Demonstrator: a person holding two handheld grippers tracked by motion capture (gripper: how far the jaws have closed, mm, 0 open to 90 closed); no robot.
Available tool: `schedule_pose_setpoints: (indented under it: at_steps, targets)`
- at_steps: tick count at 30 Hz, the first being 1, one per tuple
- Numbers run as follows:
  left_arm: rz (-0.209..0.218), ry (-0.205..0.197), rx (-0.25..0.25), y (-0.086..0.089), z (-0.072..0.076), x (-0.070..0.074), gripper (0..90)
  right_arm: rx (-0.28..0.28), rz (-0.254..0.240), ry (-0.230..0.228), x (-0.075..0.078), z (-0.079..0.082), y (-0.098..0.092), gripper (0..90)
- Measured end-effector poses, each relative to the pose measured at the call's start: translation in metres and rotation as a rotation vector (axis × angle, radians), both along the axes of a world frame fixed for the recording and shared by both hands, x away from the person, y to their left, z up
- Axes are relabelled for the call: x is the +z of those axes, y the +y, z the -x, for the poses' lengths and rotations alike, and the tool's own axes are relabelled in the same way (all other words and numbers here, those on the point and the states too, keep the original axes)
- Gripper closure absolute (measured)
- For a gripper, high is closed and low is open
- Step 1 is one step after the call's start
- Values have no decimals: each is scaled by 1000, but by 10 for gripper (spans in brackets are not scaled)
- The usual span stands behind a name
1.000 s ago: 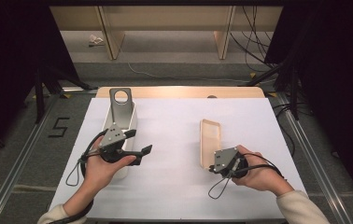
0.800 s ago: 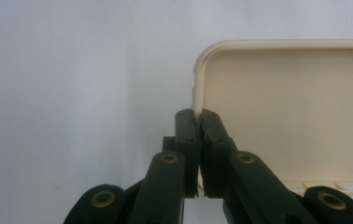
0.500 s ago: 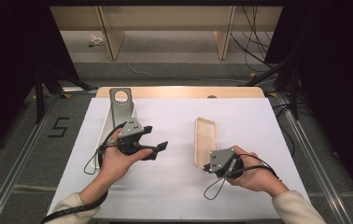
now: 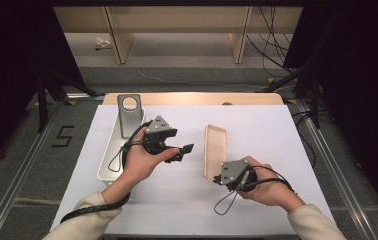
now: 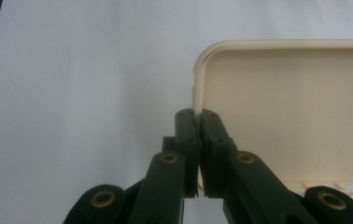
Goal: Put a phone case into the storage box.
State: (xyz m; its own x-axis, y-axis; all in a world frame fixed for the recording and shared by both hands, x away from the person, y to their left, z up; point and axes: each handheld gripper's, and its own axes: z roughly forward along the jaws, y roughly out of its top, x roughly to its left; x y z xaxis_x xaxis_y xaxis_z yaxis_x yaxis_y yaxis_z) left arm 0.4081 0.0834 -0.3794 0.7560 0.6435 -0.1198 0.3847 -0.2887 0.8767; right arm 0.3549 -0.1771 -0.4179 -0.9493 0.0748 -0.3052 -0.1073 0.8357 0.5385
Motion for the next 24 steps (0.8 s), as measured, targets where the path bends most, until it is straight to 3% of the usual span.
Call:
schedule_pose_setpoints:
  at_steps: [3, 7, 14, 24]
  targets:
    - [-5, 12, -3, -6, -5, 1, 216, 8, -3, 8, 0, 0, 2, 880]
    - [-15, 36, -11, -16, -9, 1, 223, 8, -8, -15, 0, 0, 3, 880]
    - [-6, 59, -18, -28, -18, 3, 249, 12, -11, 2, 0, 1, 3, 880]
    - [4, 151, 15, -42, -36, -4, 346, 22, -19, -20, 1, 3, 7, 880]
